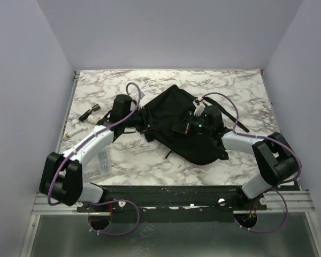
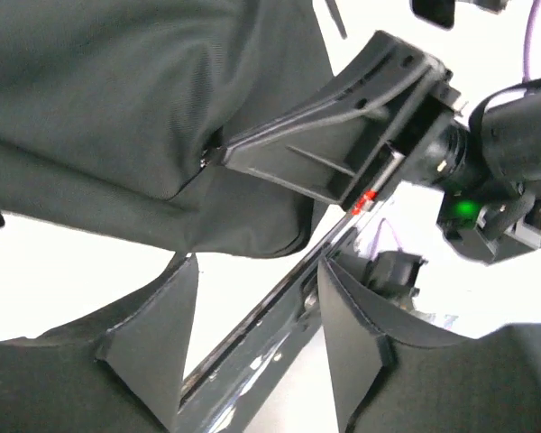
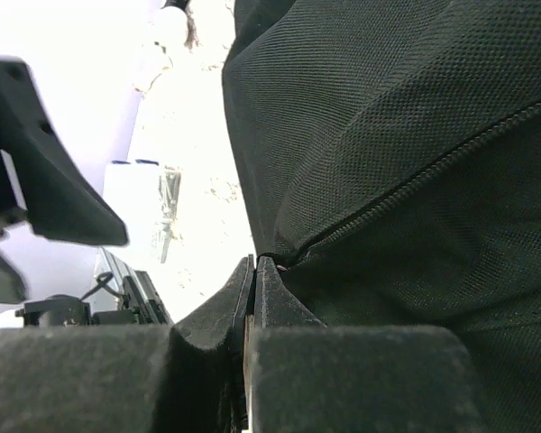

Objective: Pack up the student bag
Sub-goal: Zip the student bag at the center of the board.

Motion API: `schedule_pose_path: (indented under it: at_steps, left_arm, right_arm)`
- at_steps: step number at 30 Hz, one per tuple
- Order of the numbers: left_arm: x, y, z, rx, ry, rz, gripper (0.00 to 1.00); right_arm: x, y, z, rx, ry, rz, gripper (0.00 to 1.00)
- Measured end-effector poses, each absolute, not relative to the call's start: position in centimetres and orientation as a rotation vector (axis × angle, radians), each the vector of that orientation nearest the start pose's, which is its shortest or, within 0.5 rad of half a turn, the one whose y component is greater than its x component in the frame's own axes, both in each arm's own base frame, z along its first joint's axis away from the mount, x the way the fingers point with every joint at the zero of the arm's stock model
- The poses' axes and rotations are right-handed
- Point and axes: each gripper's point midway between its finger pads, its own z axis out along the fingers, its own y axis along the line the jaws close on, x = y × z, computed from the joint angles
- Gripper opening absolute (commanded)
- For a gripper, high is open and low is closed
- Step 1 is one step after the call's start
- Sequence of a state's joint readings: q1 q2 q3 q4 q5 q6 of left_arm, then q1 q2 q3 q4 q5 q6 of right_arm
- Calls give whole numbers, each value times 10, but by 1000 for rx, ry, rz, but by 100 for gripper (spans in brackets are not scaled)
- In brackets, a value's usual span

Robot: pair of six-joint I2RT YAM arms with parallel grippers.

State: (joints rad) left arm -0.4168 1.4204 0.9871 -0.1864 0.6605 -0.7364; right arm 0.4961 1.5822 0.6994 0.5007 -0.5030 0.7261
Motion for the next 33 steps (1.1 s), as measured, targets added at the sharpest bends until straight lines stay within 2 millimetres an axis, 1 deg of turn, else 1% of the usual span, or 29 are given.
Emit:
schedule_pose_path:
  at_steps: [1, 2, 3, 5, 7, 9, 11, 14, 18, 20, 22, 26, 30, 32, 33]
  left_arm:
    - [280, -262, 181, -46, 2373, -1341, 51]
    - [277, -259, 176, -87, 2366, -1343, 48]
    - [273, -256, 166, -157, 2376, -1352, 48]
    - [267, -254, 143, -314, 2403, -1379, 47]
    - [268, -255, 128, -427, 2414, -1403, 48]
    - [274, -260, 125, -512, 2399, -1444, 54]
    - [286, -267, 126, -586, 2358, -1493, 57]
    - [298, -277, 126, -669, 2314, -1550, 57]
    - [304, -285, 119, -768, 2305, -1585, 58]
    - [306, -288, 113, -848, 2300, -1601, 60]
    - [303, -287, 108, -908, 2287, -1601, 65]
    - [291, -282, 89, -1012, 2300, -1560, 67]
    - [292, -286, 85, -1051, 2295, -1556, 66]
    - [297, -290, 80, -1069, 2304, -1549, 62]
    - [299, -292, 77, -1077, 2310, -1547, 58]
  right_arm:
    - [310, 292, 119, -114, 2132, 1263, 1]
    - [310, 292, 121, -107, 2132, 1268, 0]
    - [310, 292, 123, -100, 2130, 1276, 1]
    - [309, 293, 127, -90, 2124, 1291, 1]
    - [308, 293, 130, -81, 2119, 1303, 1]
    - [308, 294, 132, -73, 2121, 1312, 1]
    - [307, 294, 132, -68, 2123, 1319, 1]
    - [306, 295, 133, -64, 2126, 1327, 1]
    - [306, 295, 133, -66, 2125, 1331, 0]
    - [305, 295, 133, -65, 2127, 1331, 1]
    - [305, 295, 134, -64, 2126, 1332, 1]
    - [305, 295, 135, -64, 2125, 1333, 1]
    - [304, 295, 135, -65, 2128, 1335, 1]
    - [304, 295, 135, -63, 2129, 1338, 0]
    - [304, 295, 135, -63, 2129, 1341, 1]
